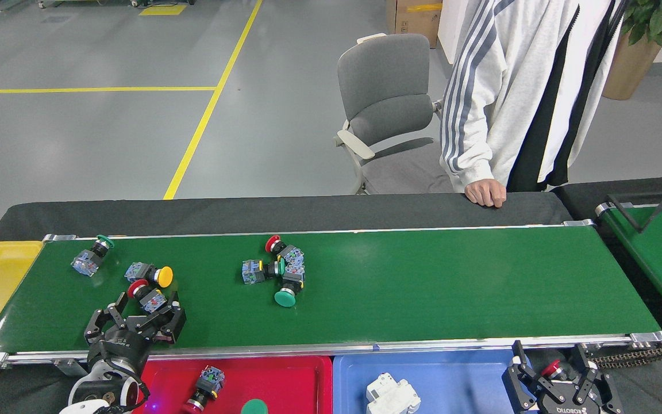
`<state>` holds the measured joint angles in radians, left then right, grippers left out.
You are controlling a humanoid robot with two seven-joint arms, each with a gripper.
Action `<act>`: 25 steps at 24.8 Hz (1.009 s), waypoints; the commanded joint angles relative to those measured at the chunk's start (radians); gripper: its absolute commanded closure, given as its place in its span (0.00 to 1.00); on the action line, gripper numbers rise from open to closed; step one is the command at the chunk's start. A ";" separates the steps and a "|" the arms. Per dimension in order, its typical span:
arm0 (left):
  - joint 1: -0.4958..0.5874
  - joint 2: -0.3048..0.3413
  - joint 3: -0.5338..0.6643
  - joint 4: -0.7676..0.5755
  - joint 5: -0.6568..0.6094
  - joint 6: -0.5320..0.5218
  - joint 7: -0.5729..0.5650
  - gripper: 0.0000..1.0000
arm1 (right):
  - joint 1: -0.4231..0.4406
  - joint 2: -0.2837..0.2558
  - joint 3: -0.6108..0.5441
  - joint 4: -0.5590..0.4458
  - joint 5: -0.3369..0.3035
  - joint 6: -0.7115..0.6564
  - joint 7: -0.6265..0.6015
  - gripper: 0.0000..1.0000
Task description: Pick switch part from conveyor to tray
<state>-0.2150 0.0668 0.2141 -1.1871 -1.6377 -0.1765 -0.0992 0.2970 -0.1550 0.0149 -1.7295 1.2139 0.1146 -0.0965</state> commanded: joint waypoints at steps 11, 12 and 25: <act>0.368 0.010 -0.002 -0.522 0.079 -0.494 0.006 0.85 | 0.004 0.000 -0.023 -0.012 -0.002 -0.001 -0.003 0.02; 0.402 0.001 -0.001 -0.554 0.079 -0.557 0.001 0.79 | 0.004 0.002 -0.024 -0.012 -0.002 -0.001 -0.003 0.02; 0.471 -0.101 0.065 -0.591 0.078 -0.448 0.007 0.00 | 0.004 0.002 -0.043 0.004 -0.005 -0.003 -0.005 0.02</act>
<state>0.2671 -0.0334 0.2619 -1.7643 -1.5643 -0.6981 -0.1066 0.3026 -0.1532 -0.0204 -1.7164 1.2111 0.1135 -0.0997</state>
